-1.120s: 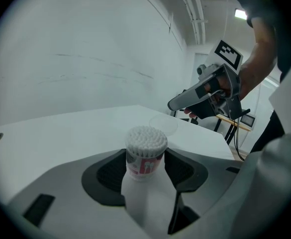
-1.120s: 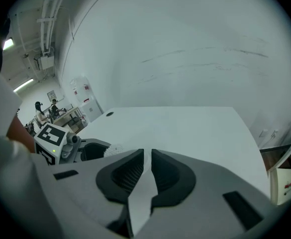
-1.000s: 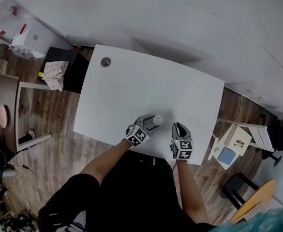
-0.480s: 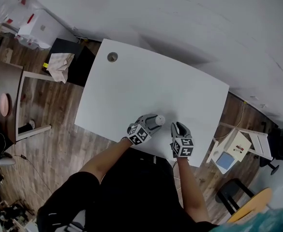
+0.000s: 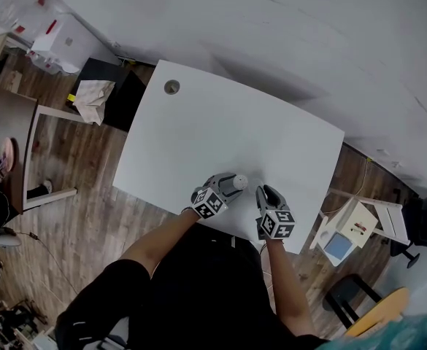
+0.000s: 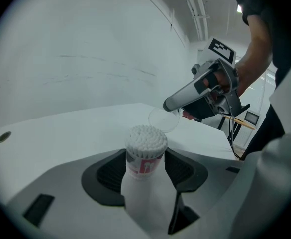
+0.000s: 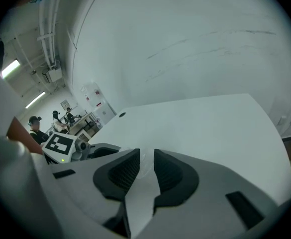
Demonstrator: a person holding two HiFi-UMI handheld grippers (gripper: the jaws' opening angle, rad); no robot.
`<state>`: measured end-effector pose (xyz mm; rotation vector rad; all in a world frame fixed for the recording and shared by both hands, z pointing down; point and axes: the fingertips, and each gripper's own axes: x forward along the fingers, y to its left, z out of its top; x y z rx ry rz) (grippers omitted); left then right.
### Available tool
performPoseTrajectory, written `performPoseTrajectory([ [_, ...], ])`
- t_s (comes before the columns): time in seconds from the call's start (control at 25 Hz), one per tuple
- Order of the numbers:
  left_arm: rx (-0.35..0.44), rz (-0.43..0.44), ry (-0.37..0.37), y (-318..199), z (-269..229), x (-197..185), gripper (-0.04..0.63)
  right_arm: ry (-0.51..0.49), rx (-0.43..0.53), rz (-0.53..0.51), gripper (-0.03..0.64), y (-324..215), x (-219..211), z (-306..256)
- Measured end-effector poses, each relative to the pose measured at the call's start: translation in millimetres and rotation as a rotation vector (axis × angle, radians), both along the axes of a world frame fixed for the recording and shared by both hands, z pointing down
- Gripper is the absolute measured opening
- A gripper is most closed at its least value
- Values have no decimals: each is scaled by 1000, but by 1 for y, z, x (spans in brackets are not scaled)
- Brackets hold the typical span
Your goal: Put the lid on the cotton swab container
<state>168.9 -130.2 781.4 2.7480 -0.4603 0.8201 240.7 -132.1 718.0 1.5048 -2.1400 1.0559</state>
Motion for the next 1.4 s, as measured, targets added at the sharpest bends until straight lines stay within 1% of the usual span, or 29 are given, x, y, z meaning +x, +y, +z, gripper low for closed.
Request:
performPoseTrajectory([
  [0.12,2,-8,-3,0,0,-1,247,-28,43,-7,89,0,-8,-13],
  [0.28,-16,-19,3,1,-1,0,247,-80,78,-20,89,-1,-25,-25],
  [0.68,-11,-29,11,1,-1,0,247,-124,73,-69,89,-8,-53,-23],
  [0.88,-16,-40,23,2,0,-1,247,-51,64,-165,89,-9,-71,-18],
  [1.04,-17,-36,35,2,-1,2,247,-106,33,-131,89,-11,-73,-10],
  [1.2,-17,-34,46,2,-1,3,247,-105,14,-142,89,-12,-78,-4],
  [1.32,-16,-38,50,2,-2,4,247,-36,15,-202,89,-9,-81,1],
  [1.4,-20,-40,53,3,-3,4,247,3,18,-225,89,-8,-82,3],
])
